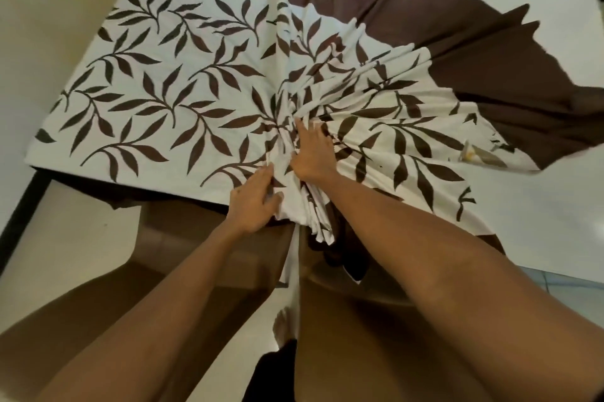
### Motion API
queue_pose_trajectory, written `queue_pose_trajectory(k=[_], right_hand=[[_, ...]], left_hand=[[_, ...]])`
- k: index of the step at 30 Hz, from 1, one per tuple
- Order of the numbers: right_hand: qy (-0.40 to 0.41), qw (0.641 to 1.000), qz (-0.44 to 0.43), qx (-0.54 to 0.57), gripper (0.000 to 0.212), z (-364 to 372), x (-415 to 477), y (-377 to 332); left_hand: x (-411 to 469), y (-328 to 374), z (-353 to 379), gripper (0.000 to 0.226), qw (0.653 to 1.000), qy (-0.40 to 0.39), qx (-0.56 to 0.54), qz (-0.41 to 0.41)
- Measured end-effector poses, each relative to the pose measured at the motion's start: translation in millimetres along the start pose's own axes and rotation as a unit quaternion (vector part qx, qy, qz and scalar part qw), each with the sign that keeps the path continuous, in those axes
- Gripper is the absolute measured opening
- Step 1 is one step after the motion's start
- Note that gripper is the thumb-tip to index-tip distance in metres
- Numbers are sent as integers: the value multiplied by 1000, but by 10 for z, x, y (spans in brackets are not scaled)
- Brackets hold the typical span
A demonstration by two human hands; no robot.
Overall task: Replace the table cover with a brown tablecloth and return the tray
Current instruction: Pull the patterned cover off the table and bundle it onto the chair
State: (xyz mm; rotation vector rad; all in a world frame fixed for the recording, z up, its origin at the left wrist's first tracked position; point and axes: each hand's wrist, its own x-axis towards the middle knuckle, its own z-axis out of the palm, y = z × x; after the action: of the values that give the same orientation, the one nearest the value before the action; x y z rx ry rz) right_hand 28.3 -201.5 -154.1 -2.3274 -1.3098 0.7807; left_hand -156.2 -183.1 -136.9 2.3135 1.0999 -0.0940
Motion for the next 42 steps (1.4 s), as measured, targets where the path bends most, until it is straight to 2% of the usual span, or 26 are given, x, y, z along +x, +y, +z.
queue_pose_trajectory(k=[2, 4, 6, 8, 12, 17, 21, 24, 27, 29, 32, 34, 36, 38, 39, 42], right_hand=[[10, 1000, 16, -6, 84, 57, 11, -80], [28, 999, 33, -7, 84, 97, 32, -142], [55, 998, 36, -15, 81, 119, 19, -110], [90, 995, 36, -16, 77, 178, -5, -108], [146, 988, 42, -12, 77, 280, -35, -131], [183, 981, 49, -38, 75, 360, 4, -129], [185, 980, 61, -44, 76, 378, 25, -152], [164, 983, 73, -43, 71, 391, 59, -167], [127, 987, 81, -46, 71, 322, 97, -179], [101, 990, 85, -45, 68, 247, 111, -181], [47, 996, 73, -27, 65, 88, 107, -173], [22, 998, 59, -9, 63, -10, 79, -168], [29, 998, 58, 15, 65, -94, 61, -135], [45, 993, 84, 72, 65, -139, 33, -130], [49, 991, 85, 87, 61, -130, 16, -126], [67, 993, 52, 82, 61, -8, -10, -107]], left_hand=[[-29, -277, -204, 63, 996, 44, -72, -4], [31, -656, -445, 56, 989, 113, -95, -20], [145, -1037, -685, 55, 980, 173, -85, -46], [309, -1481, -967, 58, 977, 195, -36, -73], [592, -2363, -1480, 77, 970, 175, 63, -158], [768, -2851, -1696, 91, 956, 93, 27, -277], [834, -2456, -1417, 93, 958, 106, 18, -265], [852, -1973, -1244, 93, 968, 83, 2, -238], [822, -1333, -1006, 91, 981, 45, -66, -174], [751, -826, -757, 89, 987, -18, -124, -103], [594, -238, -454, 91, 967, -153, -202, -16], [544, -159, -456, 91, 957, -179, -228, 14], [536, -252, -616, 74, 935, -177, -307, 11], [579, -543, -846, 57, 919, -132, -372, -3], [589, -743, -983, 50, 930, -73, -361, -2], [569, -1476, -1261, 45, 971, 147, -189, -3]])
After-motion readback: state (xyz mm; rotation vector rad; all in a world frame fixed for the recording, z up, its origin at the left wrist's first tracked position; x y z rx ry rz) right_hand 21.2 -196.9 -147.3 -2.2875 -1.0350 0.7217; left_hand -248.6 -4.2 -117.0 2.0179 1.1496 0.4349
